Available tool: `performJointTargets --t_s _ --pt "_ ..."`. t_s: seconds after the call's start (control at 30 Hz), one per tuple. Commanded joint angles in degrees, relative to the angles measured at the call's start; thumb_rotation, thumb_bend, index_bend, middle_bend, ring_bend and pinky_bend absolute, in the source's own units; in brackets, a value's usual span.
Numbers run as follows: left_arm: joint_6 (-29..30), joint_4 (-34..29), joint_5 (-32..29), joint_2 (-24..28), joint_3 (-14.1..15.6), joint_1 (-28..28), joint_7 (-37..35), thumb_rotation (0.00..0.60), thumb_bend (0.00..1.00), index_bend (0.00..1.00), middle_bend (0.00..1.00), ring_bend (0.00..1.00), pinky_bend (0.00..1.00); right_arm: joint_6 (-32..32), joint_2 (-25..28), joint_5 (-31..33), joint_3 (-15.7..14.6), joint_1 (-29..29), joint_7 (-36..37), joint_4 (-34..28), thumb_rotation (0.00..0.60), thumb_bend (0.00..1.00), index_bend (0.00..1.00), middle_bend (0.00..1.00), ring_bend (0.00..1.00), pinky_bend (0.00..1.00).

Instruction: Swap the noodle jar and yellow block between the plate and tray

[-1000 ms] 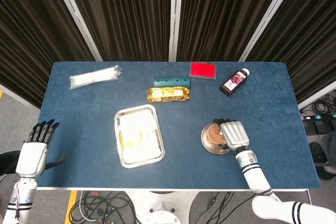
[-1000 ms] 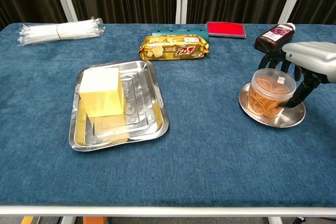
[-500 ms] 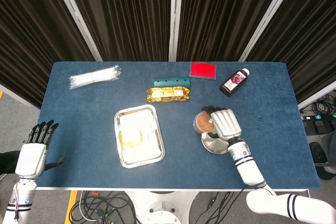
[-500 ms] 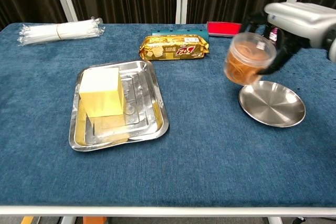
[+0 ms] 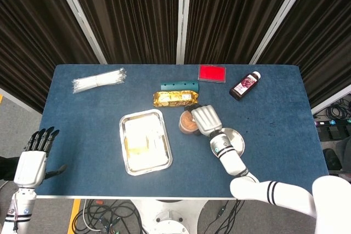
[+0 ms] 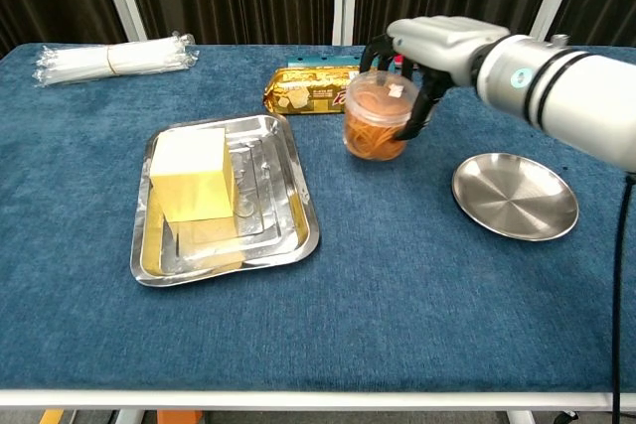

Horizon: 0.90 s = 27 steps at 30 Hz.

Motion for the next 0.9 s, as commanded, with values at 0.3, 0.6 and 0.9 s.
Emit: performJointTargets --t_s 0.3,0.6,0.9 --pt "-0.05 0.38 -0.15 0.08 0.08 0.26 -0.28 0.6 0.01 0.1 0.05 0.0 0.07 -3.41 -2.14 5.58 -1.94 3.88 -1.35 2.23 0.6 0.12 0.25 0.3 0.21 0.29" --pt "-0.19 0.3 -0.03 -0.14 -0.18 0.0 0.18 0.6 0.01 0.1 0.05 0.0 0.07 -2.37 2.9 5.12 -2.04 3.11 2.5 -3.15 0.6 0.0 0.0 0.0 0.0 0.0" --pt "-4.78 -2.44 1.82 0.02 -0.4 -3.73 -1.98 0.6 0.01 0.1 0.05 0.0 0.07 10.08 16.75 -2.69 -4.21 -6.44 7.49 -17.26 0.6 0.0 0.0 0.0 0.0 0.0"
